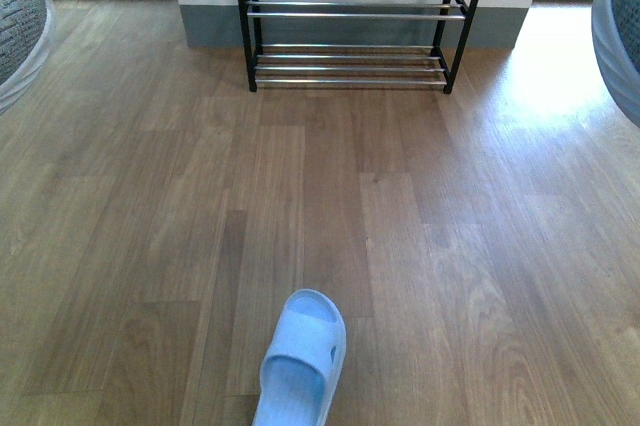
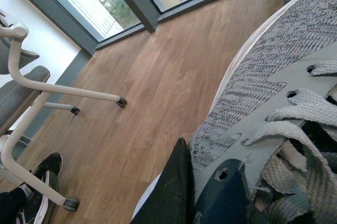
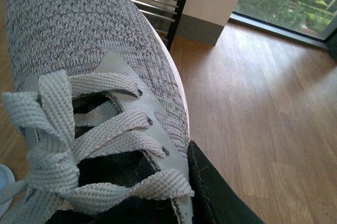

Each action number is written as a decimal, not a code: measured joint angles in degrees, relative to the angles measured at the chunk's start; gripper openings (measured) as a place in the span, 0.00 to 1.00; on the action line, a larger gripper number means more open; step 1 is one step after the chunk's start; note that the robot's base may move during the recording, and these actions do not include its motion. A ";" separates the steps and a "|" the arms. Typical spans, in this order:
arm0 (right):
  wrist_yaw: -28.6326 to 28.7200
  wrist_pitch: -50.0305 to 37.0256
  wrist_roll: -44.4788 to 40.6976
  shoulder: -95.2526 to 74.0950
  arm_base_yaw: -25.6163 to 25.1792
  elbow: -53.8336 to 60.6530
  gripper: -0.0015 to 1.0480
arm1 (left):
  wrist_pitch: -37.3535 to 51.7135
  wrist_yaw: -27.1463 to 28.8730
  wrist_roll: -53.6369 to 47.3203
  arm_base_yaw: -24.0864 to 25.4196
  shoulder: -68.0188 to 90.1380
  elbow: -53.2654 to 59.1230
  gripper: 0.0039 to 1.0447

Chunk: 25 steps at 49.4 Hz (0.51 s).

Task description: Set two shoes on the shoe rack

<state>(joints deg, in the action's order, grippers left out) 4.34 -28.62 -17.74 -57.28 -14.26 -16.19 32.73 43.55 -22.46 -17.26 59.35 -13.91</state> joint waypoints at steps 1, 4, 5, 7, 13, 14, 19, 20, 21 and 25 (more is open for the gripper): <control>0.00 0.00 0.00 0.00 0.00 0.00 0.01 | -0.02 0.02 0.00 0.00 0.00 0.00 0.01; -0.20 0.00 0.00 0.00 -0.02 0.00 0.01 | -0.02 0.04 0.00 0.02 0.00 0.00 0.01; -0.22 0.00 0.00 0.00 -0.02 0.00 0.01 | -0.02 0.11 0.00 0.02 0.00 0.00 0.01; -0.15 0.00 0.00 0.00 0.00 0.00 0.01 | -0.02 0.37 0.00 0.09 0.00 0.00 0.01; 0.37 0.00 0.02 0.00 0.02 -0.02 0.01 | -0.02 0.31 -0.04 0.09 0.00 0.02 0.01; 0.17 0.02 0.04 -0.11 0.02 0.00 0.01 | -0.02 0.20 -0.04 0.09 0.00 0.02 0.01; -0.35 0.02 0.04 -0.11 -0.04 -0.02 0.01 | -0.02 -0.31 -0.02 -0.13 0.00 0.02 0.01; -0.50 0.02 0.04 -0.09 -0.07 -0.02 0.01 | -0.02 -0.28 -0.02 -0.13 0.00 0.02 0.01; -0.57 0.02 0.04 -0.09 -0.07 -0.02 0.01 | -0.02 -0.24 -0.02 -0.11 0.00 0.02 0.01; -0.68 0.02 0.04 -0.09 -0.09 0.00 0.01 | 0.00 -0.17 -0.02 -0.11 0.00 0.02 0.01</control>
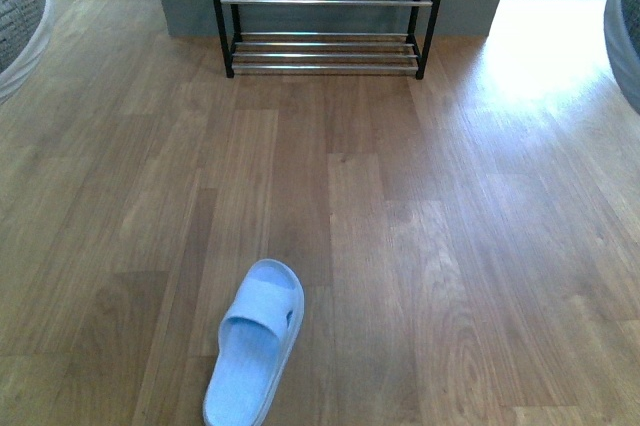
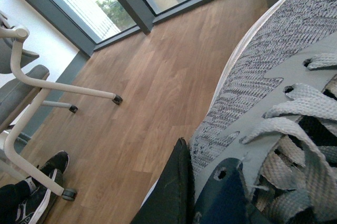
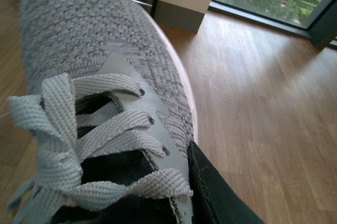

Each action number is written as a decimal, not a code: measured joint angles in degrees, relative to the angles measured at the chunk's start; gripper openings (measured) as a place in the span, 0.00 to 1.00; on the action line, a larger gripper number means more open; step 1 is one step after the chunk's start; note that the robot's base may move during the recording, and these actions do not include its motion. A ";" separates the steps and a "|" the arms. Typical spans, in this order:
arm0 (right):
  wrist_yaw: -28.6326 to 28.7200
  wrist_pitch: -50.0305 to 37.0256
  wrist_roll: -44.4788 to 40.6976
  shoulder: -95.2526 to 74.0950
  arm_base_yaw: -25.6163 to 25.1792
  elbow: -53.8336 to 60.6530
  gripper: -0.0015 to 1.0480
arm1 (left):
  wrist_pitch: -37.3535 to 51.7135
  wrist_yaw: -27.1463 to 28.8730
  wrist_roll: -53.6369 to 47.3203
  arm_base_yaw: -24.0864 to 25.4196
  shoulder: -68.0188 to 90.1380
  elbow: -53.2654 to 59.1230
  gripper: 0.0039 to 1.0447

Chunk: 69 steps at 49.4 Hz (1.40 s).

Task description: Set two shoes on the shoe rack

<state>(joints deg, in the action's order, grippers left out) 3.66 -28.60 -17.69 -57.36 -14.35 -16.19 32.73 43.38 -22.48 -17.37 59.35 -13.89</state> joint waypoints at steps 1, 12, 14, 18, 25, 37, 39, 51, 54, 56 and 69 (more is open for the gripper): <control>0.04 0.00 0.00 0.00 0.00 0.00 0.01 | 0.00 0.00 0.00 0.00 0.00 0.00 0.01; 0.61 0.00 0.00 0.00 0.02 0.00 0.01 | -0.02 0.35 -0.02 0.00 0.00 0.00 0.01; 0.90 0.00 0.00 0.09 0.09 0.00 0.01 | -0.02 0.72 -0.02 0.11 0.00 0.00 0.01; 1.31 0.00 0.02 0.26 0.09 0.00 0.01 | -0.02 0.85 -0.02 0.13 0.00 0.00 0.01; 0.66 0.00 0.02 0.24 0.09 0.00 0.01 | -0.02 0.57 -0.02 0.13 -0.02 0.00 0.01; 0.66 0.00 0.02 0.20 0.07 0.00 0.01 | -0.02 0.31 -0.02 0.11 0.00 0.00 0.01; 0.63 0.00 0.02 0.20 0.07 0.00 0.01 | -0.02 0.31 -0.02 0.11 0.00 0.00 0.01; 0.33 0.00 0.02 0.20 -0.02 0.00 0.01 | -0.02 0.11 -0.02 0.00 -0.04 0.02 0.01; 0.20 0.00 0.00 0.20 -0.07 0.00 0.01 | -0.02 0.00 -0.02 -0.13 -0.07 0.02 0.01; 0.17 0.00 0.00 0.20 -0.07 0.00 0.01 | 0.00 -0.07 -0.02 -0.13 -0.07 0.02 0.01; 0.48 0.00 0.02 0.20 -0.04 0.00 0.01 | -0.02 0.13 -0.02 -0.11 -0.07 0.02 0.01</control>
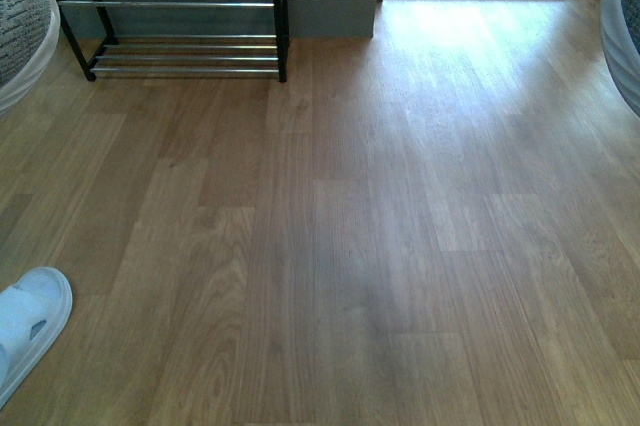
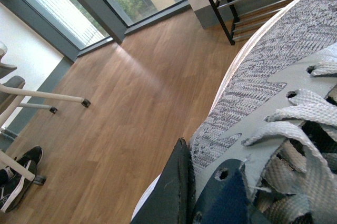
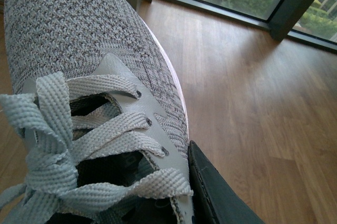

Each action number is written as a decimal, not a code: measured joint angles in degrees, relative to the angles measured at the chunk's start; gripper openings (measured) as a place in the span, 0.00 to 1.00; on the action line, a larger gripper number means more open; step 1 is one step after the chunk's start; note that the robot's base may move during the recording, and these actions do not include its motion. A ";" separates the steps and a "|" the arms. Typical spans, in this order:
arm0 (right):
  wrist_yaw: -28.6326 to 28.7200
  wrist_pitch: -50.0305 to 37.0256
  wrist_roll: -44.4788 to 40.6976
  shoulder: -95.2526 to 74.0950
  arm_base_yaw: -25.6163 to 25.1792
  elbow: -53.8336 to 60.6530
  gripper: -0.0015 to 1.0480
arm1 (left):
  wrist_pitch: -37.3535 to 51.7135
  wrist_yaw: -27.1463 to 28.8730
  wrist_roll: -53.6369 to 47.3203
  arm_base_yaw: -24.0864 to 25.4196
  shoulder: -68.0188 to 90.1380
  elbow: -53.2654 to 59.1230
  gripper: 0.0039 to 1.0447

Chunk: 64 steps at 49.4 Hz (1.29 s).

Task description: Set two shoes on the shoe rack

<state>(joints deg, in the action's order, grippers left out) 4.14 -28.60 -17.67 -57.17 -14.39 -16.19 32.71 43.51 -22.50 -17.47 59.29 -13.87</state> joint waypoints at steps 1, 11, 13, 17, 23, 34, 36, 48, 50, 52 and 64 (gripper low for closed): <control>-0.02 0.00 0.00 0.00 0.00 0.00 0.01 | 0.00 0.00 0.00 0.00 0.00 0.00 0.01; -0.02 0.00 0.00 0.00 0.00 0.00 0.01 | 0.00 0.02 0.00 0.00 0.02 0.00 0.01; -0.07 0.00 -0.02 0.00 0.00 0.00 0.01 | 0.00 0.00 0.00 0.00 0.02 0.00 0.01; -0.02 0.00 0.00 0.00 0.00 0.00 0.01 | 0.00 -0.02 0.00 0.00 0.00 0.00 0.01; -0.02 0.00 0.00 0.00 0.00 0.00 0.01 | 0.00 0.20 0.00 0.02 0.00 0.00 0.01; -0.04 0.00 0.00 0.00 0.00 0.00 0.01 | 0.00 0.02 0.00 0.02 0.00 0.00 0.01; -0.04 0.00 0.00 0.00 0.00 0.00 0.01 | 0.00 0.04 0.00 0.02 0.00 0.00 0.01; -0.02 0.00 0.00 0.00 0.00 0.00 0.01 | 0.00 0.07 0.00 0.02 0.00 0.00 0.01; -0.02 0.00 0.00 0.00 0.00 0.00 0.01 | 0.00 0.07 0.00 0.02 0.00 0.00 0.01; -0.04 0.00 0.00 0.00 0.00 0.00 0.01 | 0.00 0.00 0.00 0.02 0.02 0.00 0.01; -0.02 0.00 -0.02 0.00 0.00 0.00 0.01 | 0.00 0.04 0.00 0.02 0.00 0.00 0.01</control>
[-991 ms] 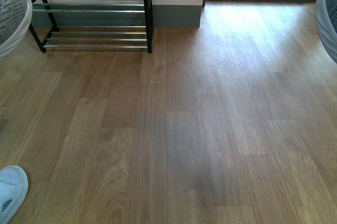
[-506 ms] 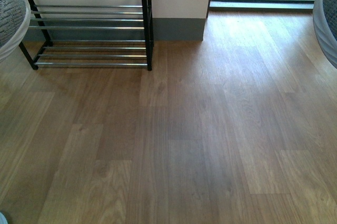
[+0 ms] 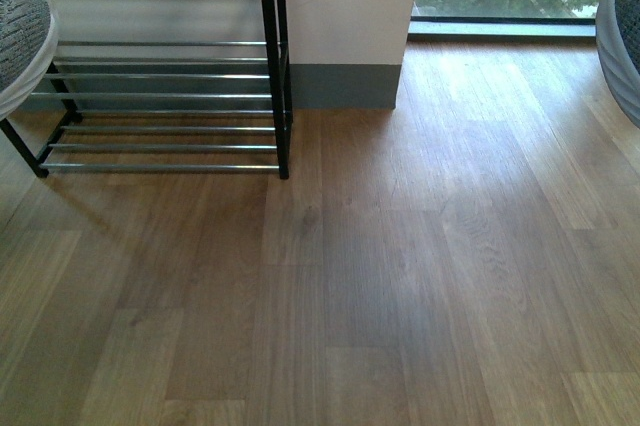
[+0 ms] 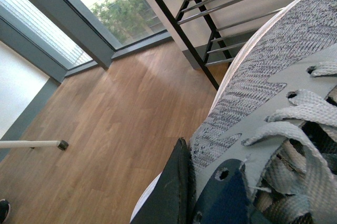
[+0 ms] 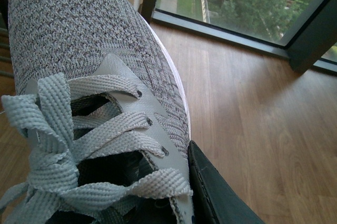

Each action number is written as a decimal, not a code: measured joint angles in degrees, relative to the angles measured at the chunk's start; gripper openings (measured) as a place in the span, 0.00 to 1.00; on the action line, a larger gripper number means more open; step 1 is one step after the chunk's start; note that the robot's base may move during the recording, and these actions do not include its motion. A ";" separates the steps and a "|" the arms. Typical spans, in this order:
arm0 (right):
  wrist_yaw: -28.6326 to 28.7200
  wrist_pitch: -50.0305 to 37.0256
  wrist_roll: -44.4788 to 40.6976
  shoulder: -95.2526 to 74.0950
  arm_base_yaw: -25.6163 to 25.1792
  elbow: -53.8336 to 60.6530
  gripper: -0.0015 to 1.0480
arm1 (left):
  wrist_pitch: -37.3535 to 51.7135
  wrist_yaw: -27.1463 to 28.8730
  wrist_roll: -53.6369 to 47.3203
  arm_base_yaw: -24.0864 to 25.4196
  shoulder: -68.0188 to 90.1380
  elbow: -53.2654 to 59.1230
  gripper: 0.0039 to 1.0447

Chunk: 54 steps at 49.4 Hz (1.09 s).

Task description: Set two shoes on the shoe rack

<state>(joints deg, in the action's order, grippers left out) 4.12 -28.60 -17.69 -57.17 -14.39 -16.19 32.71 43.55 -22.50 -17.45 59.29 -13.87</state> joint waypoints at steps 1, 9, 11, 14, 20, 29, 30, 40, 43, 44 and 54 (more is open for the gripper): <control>-0.02 0.00 0.02 0.00 0.00 0.00 0.01 | 0.00 0.00 0.00 0.00 0.00 0.00 0.01; -0.02 0.00 0.00 -0.07 0.00 0.00 0.01 | 0.00 -0.02 0.00 0.00 0.02 0.00 0.01; -0.04 0.00 0.00 -0.07 0.00 0.00 0.01 | 0.00 -0.13 0.00 -0.04 0.02 0.00 0.01; -0.48 0.00 0.02 -0.07 -0.04 0.00 0.01 | 0.00 -0.37 0.00 -0.09 0.02 0.00 0.01; -0.42 0.00 0.00 -0.07 -0.04 0.00 0.01 | 0.02 -0.28 0.00 -0.07 0.07 0.00 0.01; -0.04 0.00 0.02 -0.11 -0.04 0.00 0.01 | 0.00 -0.17 0.00 -0.07 0.09 0.00 0.01; -0.02 0.00 0.02 -0.11 -0.04 0.00 0.01 | 0.00 -0.11 0.00 -0.04 0.09 0.00 0.01; 0.44 0.02 0.02 -0.09 0.11 0.02 0.01 | 0.02 0.33 -0.02 0.13 -0.02 0.00 0.01; 1.01 0.00 0.02 -0.07 0.24 0.02 0.01 | 0.00 0.87 -0.02 0.39 0.00 0.02 0.01; 1.14 0.00 0.02 -0.02 0.31 0.02 0.01 | 0.00 0.98 -0.02 0.42 0.00 0.02 0.01; -0.52 0.02 0.09 0.00 0.00 0.02 0.01 | 0.00 -0.55 -0.09 -0.02 0.00 0.02 0.01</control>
<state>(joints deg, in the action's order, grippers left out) 3.60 -28.58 -17.61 -57.17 -14.39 -16.16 32.71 43.00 -22.59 -17.47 59.29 -13.85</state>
